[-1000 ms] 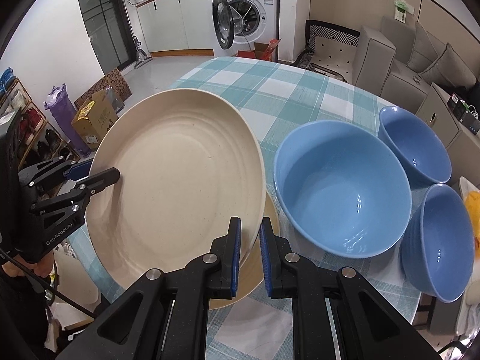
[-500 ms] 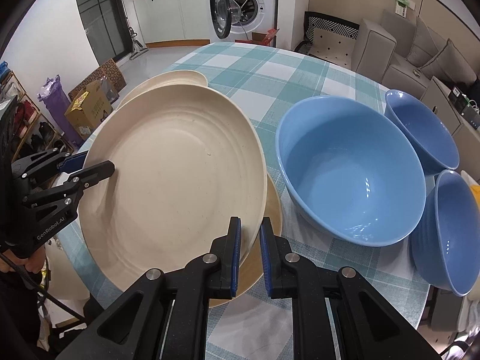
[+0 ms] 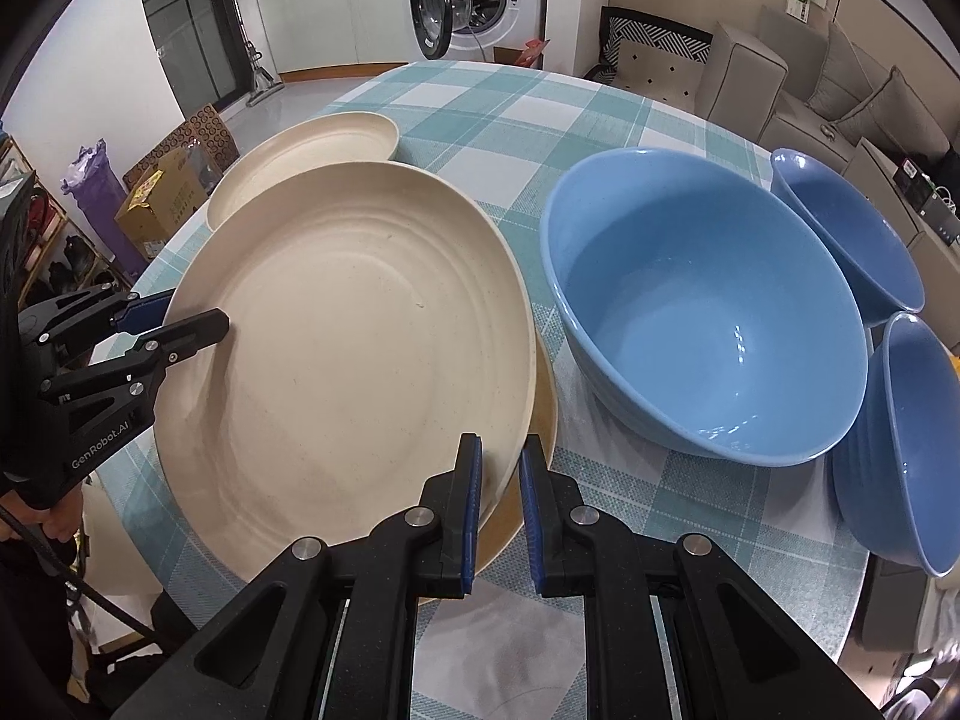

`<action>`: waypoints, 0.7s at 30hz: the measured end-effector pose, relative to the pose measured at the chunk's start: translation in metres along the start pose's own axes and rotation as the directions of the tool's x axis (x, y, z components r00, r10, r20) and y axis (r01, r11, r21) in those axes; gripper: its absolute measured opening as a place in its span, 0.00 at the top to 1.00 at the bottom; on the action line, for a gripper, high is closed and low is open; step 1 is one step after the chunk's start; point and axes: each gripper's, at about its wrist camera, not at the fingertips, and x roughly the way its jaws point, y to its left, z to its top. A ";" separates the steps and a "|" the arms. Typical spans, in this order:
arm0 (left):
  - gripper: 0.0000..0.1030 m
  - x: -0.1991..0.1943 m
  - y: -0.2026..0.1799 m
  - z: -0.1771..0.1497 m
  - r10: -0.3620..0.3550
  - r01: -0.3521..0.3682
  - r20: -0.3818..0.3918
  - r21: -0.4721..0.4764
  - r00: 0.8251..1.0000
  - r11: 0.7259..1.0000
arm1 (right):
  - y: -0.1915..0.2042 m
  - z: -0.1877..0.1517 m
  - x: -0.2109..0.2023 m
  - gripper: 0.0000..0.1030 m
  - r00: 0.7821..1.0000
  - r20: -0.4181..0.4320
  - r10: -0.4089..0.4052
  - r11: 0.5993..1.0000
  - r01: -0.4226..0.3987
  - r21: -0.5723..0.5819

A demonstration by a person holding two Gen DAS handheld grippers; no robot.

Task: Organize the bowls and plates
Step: 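Lower the held plate onto the other cream plate with the right gripper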

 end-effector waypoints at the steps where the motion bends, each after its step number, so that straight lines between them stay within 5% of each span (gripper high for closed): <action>1: 0.77 0.000 0.000 0.000 -0.001 0.001 -0.001 0.002 1.000 1.000 | -0.001 0.000 0.001 0.88 1.000 0.000 -0.004 1.000 0.004 0.001; 21: 0.76 0.015 -0.009 0.000 0.005 -0.005 -0.024 0.039 1.000 0.999 | -0.006 -0.005 0.017 0.87 0.999 -0.035 -0.030 1.000 0.030 0.002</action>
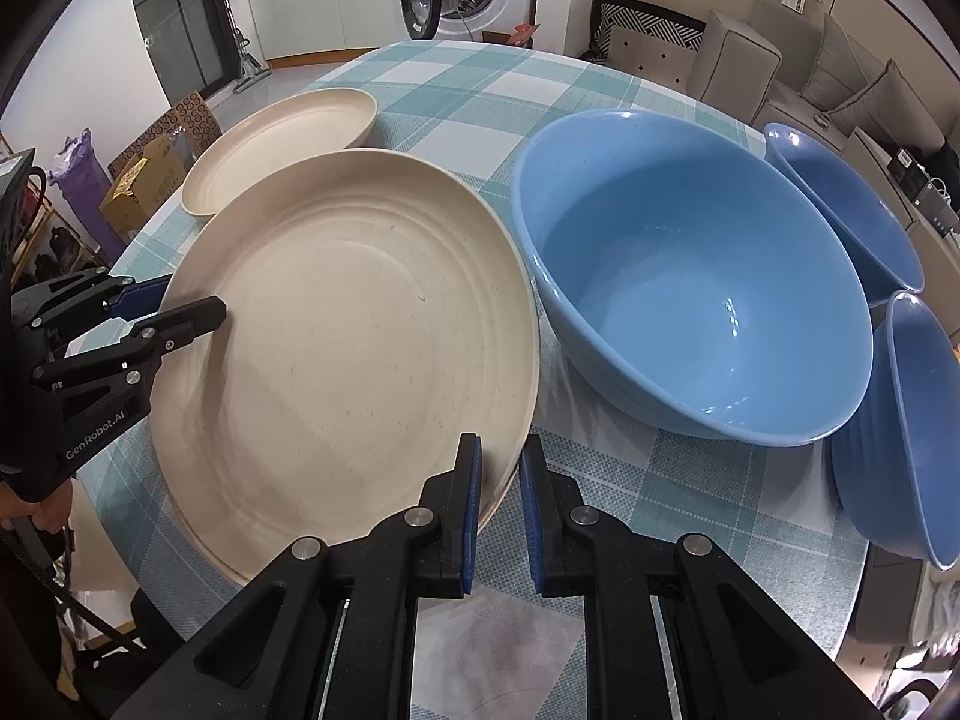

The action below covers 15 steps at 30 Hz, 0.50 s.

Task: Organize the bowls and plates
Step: 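Lower the held plate onto the other cream plate with the right gripper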

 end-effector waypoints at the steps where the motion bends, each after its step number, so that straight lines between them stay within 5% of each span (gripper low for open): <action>1: 0.76 0.000 -0.001 0.000 0.005 -0.005 0.002 0.004 1.000 1.000 | 0.000 0.000 0.001 0.87 1.000 -0.004 0.002 1.000 -0.002 -0.001; 15: 0.75 0.002 -0.006 0.000 0.039 -0.038 -0.011 0.044 0.999 0.998 | 0.001 -0.001 0.001 0.87 1.000 -0.016 0.000 1.000 0.000 -0.013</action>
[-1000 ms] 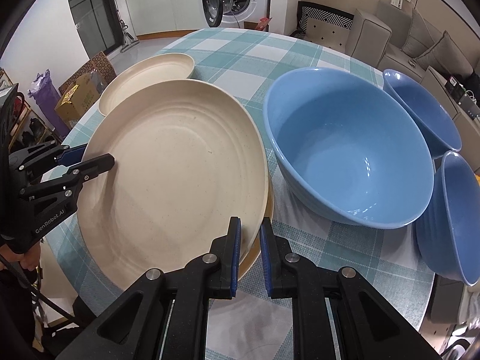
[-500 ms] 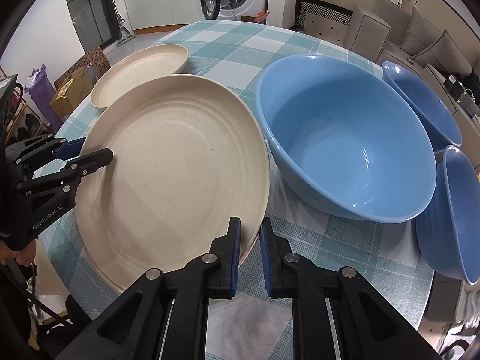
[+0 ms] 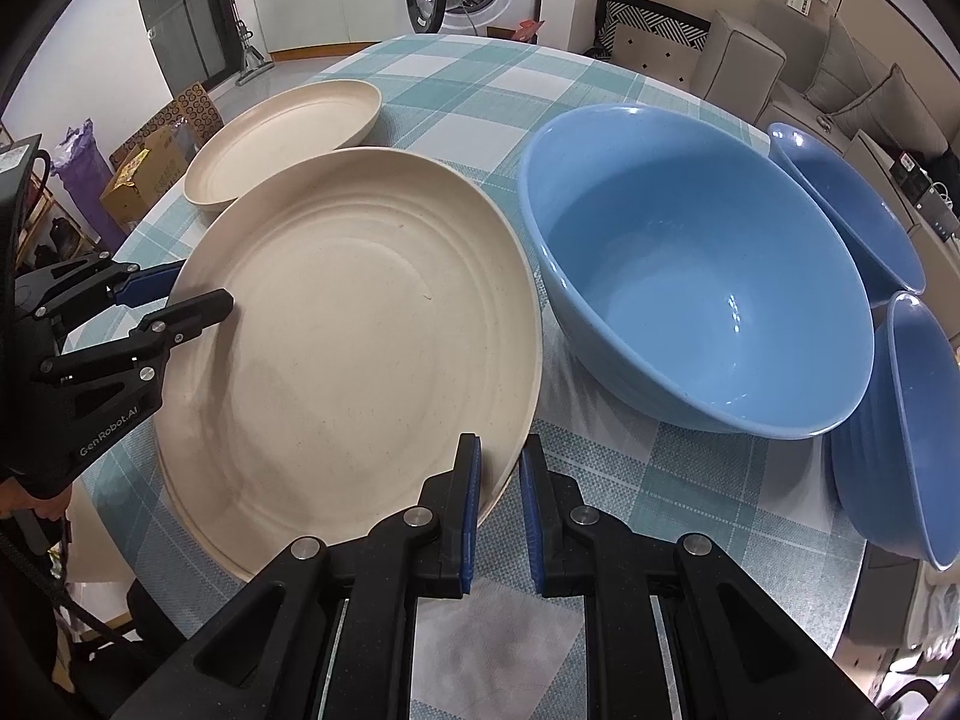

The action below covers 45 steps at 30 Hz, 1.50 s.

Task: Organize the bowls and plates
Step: 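Lower the held plate onto the other cream plate with the right gripper, then open the right gripper to release the plate on the stack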

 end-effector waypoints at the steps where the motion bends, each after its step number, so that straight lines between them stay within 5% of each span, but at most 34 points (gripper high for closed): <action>1: 0.75 0.000 0.000 0.001 0.000 0.000 -0.002 -0.001 1.000 1.000 | -0.001 0.000 0.001 0.87 1.000 -0.004 0.003 1.000 -0.003 0.001; 12: 0.71 -0.003 -0.002 0.003 0.012 -0.012 -0.005 0.027 1.000 1.000 | -0.002 0.002 0.001 0.87 1.000 -0.027 0.010 1.000 -0.010 -0.005; 22: 0.50 0.000 -0.006 -0.001 0.013 -0.012 -0.013 0.047 1.000 0.999 | 0.003 -0.001 0.006 0.81 0.999 -0.039 -0.008 0.999 0.006 -0.041; 35: 0.47 -0.012 0.016 -0.011 -0.104 0.104 0.004 -0.069 0.995 0.992 | 0.012 -0.001 -0.014 0.47 0.999 0.010 0.044 0.996 -0.043 -0.081; 38: 0.33 -0.020 0.022 -0.013 -0.107 0.108 0.024 -0.090 0.994 0.990 | 0.014 -0.002 -0.025 0.37 0.995 0.034 0.091 0.992 -0.088 -0.088; 40: 0.11 -0.027 0.026 -0.014 -0.092 0.097 0.042 -0.112 0.995 0.989 | 0.014 -0.001 -0.033 0.24 0.991 0.054 0.119 0.990 -0.114 -0.080; 45: 0.01 -0.040 0.034 -0.013 -0.079 0.086 0.059 -0.126 0.995 0.988 | 0.013 0.004 -0.050 0.16 0.978 0.112 0.176 0.984 -0.172 -0.044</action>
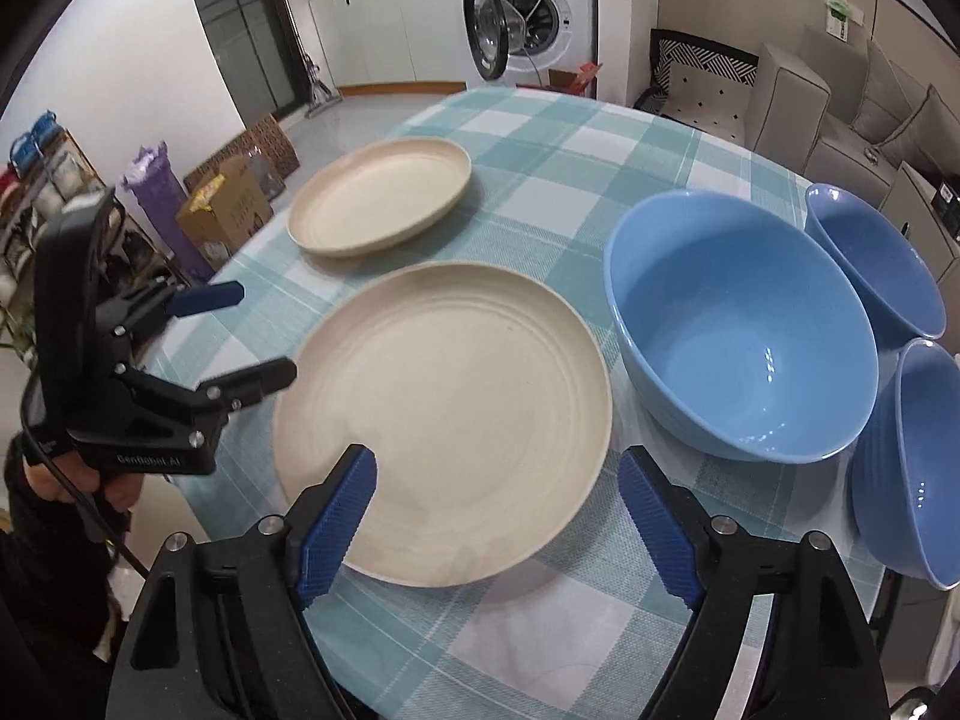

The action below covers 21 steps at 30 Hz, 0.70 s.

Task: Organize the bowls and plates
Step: 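Open the right gripper to release the plate on the stack, then move both tools toward the rim of the separate cream plate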

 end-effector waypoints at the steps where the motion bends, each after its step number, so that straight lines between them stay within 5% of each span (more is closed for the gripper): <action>1: 0.00 -0.003 0.001 0.000 0.011 -0.011 0.006 -0.002 1.000 1.000 | 0.000 0.002 -0.003 0.12 1.000 0.015 0.005 1.000 -0.005 0.005; 6: 0.00 -0.014 0.012 0.003 0.023 -0.022 0.026 -0.022 0.999 1.000 | 0.001 0.013 -0.018 0.01 0.997 0.079 0.020 0.999 -0.022 0.028; 21: 0.00 -0.038 0.055 0.015 0.093 -0.082 0.081 -0.127 0.992 0.988 | 0.013 0.052 -0.035 0.01 0.986 0.164 0.035 0.999 -0.041 0.034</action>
